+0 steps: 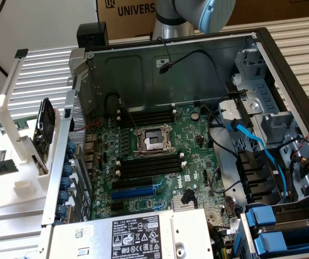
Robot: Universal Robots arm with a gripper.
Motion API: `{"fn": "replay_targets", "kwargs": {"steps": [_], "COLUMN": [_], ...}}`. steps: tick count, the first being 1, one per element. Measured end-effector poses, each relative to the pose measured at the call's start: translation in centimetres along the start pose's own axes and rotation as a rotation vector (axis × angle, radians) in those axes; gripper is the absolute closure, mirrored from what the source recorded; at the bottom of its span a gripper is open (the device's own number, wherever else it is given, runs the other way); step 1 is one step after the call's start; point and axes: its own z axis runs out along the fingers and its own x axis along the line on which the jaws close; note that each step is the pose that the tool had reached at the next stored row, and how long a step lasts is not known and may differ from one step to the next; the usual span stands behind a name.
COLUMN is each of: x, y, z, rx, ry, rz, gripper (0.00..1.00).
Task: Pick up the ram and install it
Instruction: 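Pick up the ram and move it above insertion slot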
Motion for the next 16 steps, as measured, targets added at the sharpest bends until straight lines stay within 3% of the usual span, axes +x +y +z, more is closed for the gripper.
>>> {"fn": "replay_targets", "kwargs": {"steps": [12,13,14,16], "x": [0.0,0.0,0.0,0.0], "y": [0.1,0.1,0.08,-0.12], "z": [-4.21,-4.65,-5.99,-6.93], "rx": [-0.0001,-0.0001,-0.0001,-0.0004], "ry": [0.0003,0.0003,0.0015,0.0036], "rz": [0.023,0.025,0.031,0.034], "gripper": [0.88,0.88,0.88,0.88]}}
